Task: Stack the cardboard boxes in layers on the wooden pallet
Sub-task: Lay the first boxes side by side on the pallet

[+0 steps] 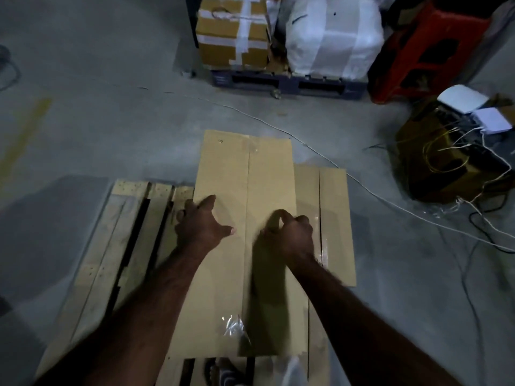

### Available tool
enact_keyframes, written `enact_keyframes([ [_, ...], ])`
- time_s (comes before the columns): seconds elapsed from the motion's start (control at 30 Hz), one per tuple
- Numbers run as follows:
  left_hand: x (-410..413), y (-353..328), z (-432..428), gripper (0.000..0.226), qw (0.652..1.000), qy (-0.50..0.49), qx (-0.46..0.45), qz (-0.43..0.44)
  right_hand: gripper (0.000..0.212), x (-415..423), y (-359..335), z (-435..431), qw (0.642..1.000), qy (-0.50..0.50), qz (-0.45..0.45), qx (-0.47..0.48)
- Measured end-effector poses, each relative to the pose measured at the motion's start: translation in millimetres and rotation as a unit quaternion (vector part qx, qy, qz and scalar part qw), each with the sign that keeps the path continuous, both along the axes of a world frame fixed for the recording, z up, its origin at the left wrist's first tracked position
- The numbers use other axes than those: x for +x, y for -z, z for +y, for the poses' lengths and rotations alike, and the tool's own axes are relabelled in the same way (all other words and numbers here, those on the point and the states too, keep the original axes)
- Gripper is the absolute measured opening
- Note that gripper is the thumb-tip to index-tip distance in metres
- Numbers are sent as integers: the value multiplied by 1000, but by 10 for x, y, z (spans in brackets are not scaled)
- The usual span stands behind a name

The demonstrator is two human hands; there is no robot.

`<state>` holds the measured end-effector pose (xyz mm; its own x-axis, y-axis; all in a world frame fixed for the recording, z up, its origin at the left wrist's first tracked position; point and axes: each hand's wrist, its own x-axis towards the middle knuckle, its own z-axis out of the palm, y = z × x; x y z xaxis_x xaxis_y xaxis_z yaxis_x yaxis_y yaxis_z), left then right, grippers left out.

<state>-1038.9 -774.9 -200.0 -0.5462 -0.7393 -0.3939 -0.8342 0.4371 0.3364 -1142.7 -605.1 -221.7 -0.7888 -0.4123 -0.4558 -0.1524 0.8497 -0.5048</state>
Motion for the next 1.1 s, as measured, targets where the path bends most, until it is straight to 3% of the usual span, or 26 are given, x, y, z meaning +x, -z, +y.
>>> enact_keyframes([
  [0.13, -437, 782, -235, 107, 1000, 12, 21, 9, 49, -480, 737, -153, 999, -13, 9, 34],
  [0.27, -788, 1562, -366, 99, 1000, 0, 27, 7, 45, -845, 1539, -349, 998, -33, 7, 57],
  [0.5, -1155, 2585, -431, 100, 999, 0, 42, 10, 58, -1215, 2467, -428, 993, -52, -3, 109],
  [0.8, -1333, 3237, -439, 99, 999, 13, 45, 14, 60, -1378, 3095, -384, 995, -25, -18, 97],
  [1.1, -1343, 3526, -493, 95, 998, 23, 41, 32, 59, -1398, 3273, -430, 995, -18, -24, 94],
])
